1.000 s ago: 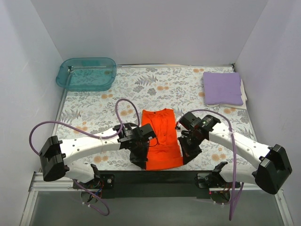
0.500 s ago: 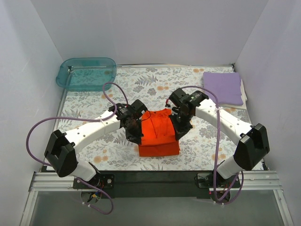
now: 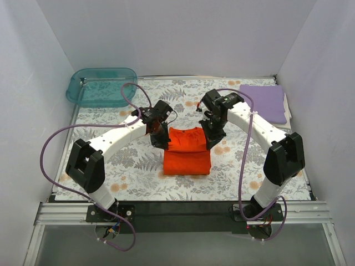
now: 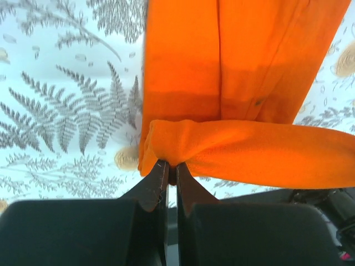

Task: Fold and stack the t-shirts
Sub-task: Fold the tshirt

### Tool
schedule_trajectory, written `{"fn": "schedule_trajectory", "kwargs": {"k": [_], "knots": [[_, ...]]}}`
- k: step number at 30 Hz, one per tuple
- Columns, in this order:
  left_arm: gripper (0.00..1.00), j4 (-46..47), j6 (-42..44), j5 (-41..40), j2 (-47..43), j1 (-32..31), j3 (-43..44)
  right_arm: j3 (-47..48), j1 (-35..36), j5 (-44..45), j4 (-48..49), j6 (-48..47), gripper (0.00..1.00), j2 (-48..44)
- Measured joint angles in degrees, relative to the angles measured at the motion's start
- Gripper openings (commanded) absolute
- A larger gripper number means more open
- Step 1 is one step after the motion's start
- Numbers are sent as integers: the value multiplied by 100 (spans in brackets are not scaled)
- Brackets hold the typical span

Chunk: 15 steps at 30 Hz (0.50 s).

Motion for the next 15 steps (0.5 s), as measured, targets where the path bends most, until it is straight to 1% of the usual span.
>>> {"fn": "schedule_trajectory", "kwargs": {"k": [7, 15], "knots": [[0, 260, 245, -39, 492, 210, 297, 328, -264, 2, 116, -120, 1, 437], [0, 518, 402, -177, 732, 358, 560, 546, -415, 9, 262, -153, 1, 739]]}}
